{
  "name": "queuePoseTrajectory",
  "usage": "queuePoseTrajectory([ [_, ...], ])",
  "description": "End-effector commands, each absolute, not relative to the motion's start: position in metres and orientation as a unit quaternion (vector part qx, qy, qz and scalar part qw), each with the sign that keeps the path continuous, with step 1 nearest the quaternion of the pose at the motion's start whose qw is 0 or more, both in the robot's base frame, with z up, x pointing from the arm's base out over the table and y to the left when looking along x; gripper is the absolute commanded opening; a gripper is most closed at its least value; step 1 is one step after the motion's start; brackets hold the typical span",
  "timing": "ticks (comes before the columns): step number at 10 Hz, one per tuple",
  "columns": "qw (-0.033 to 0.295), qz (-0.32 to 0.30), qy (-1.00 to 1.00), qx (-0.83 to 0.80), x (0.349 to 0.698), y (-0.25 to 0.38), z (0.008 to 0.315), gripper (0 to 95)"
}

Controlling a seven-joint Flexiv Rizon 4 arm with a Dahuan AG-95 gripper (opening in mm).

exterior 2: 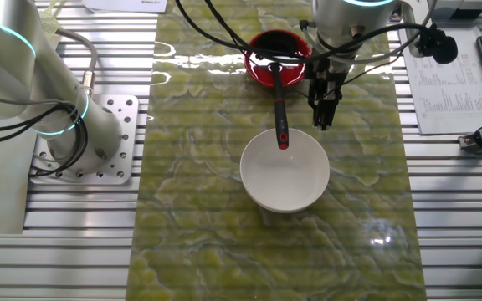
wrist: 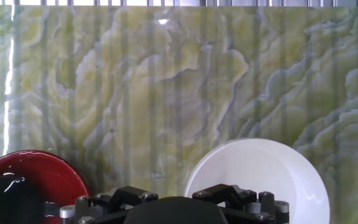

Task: Scoop water with a large spoon from one bowl to another

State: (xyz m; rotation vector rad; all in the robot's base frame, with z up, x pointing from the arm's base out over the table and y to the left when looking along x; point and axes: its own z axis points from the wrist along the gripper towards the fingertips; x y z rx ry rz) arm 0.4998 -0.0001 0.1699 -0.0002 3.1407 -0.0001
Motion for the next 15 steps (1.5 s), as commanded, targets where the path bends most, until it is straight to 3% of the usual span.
queuePoseTrajectory([
  [1, 0.0, 0.0, 1.0, 0.0, 0.5, 0.0, 0.17, 95.0],
  [2, -0.01, 0.028, 0.995, -0.096, 0.5, 0.0, 0.17, 0.0],
  [15, -0.009, 0.023, 0.993, -0.112, 0.4981, 0.0015, 0.1733, 0.0],
])
